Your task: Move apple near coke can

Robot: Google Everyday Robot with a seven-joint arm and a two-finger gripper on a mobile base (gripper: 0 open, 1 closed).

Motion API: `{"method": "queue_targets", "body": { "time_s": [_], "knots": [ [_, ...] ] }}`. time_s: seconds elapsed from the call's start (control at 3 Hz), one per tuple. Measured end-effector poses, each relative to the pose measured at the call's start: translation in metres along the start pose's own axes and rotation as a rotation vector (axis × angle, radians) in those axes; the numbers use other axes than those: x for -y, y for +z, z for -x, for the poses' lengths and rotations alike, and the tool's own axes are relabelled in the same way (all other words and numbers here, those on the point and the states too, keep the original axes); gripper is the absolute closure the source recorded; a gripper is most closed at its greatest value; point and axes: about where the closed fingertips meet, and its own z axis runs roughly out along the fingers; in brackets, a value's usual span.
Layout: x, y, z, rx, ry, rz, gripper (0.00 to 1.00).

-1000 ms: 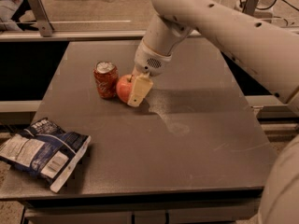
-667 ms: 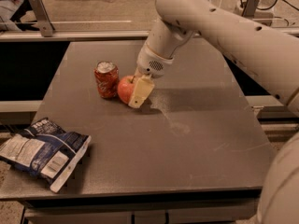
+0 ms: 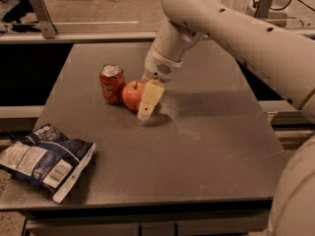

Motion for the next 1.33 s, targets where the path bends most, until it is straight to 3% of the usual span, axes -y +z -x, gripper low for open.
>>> {"method": "queue_targets", "body": {
  "time_s": [0.33,0.67,1.0,1.33],
  "knots": [
    [0.000,-0.002,-0.001,0.001,0.001,-0.006,0.00],
    [-0.002,-0.036,-0.018,0.073,-0.019,-0.059,0.00],
    [-0.007,-0.070,-0.034,0.121,-0.142,-0.107,0.00],
    [-0.007,-0.069,-0.034,0.121,-0.142,-0.107,0.00]
  ]
}}
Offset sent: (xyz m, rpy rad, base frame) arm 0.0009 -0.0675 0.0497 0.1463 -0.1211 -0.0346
